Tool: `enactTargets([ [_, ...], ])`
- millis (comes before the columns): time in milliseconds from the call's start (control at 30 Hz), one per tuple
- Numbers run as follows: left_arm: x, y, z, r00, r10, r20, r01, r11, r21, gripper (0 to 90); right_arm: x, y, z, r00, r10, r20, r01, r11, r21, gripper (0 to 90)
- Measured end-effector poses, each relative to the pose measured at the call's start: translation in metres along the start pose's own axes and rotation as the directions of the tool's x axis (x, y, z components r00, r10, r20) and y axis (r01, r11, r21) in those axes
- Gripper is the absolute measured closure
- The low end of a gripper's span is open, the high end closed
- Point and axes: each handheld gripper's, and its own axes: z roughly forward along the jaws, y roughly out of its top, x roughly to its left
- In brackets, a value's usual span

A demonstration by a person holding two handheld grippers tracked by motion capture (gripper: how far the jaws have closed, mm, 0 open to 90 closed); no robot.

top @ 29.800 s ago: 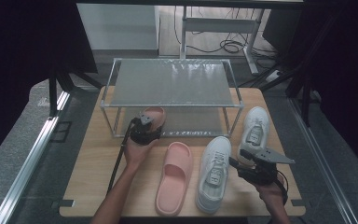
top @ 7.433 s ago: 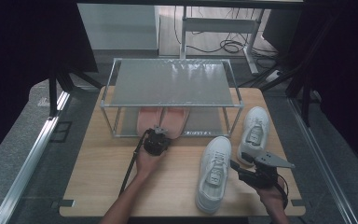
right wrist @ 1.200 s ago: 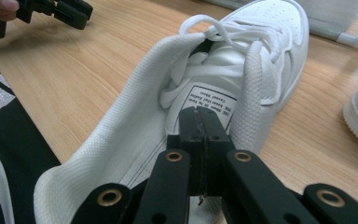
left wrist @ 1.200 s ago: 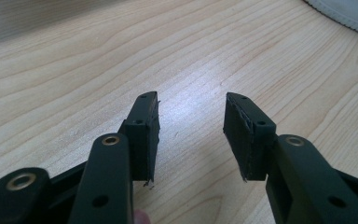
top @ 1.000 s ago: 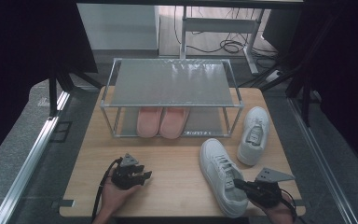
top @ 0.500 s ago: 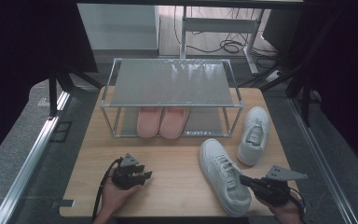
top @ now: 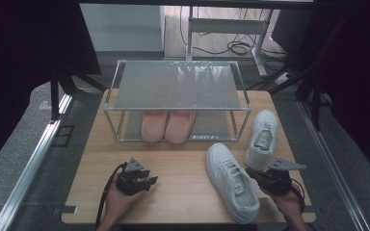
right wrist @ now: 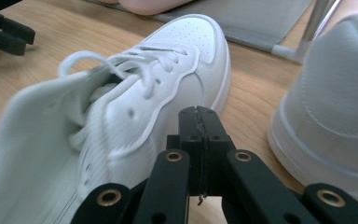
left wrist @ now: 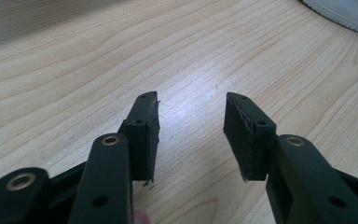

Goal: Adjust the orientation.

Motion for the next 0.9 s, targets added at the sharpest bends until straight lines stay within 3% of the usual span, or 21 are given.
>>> enactTargets([
  [233,0.001,0.000,-0.003,1.0000,0.000,-0.003,0.000,0.9999,-0.012,56.8,0.001,0.001,0.021,1.0000,-0.006,-0.008,0.006,0.999,0.038,90.0],
  [367,0.001,0.000,-0.002,1.0000,0.002,-0.003,-0.002,0.9999,-0.010,56.8,0.001,0.004,0.026,1.0000,-0.009,0.000,0.009,1.000,0.029,90.0],
  [733,0.001,0.000,-0.002,1.0000,0.002,-0.003,-0.002,1.0000,-0.007,56.7,0.010,0.015,0.045,0.9984,-0.041,-0.039,0.042,0.999,0.030,90.0],
  [900,0.001,-0.001,-0.001,1.0000,0.000,-0.004,0.000,1.0000,-0.003,56.7,0.010,0.015,0.046,0.9985,-0.035,-0.042,0.037,0.999,0.028,90.0],
])
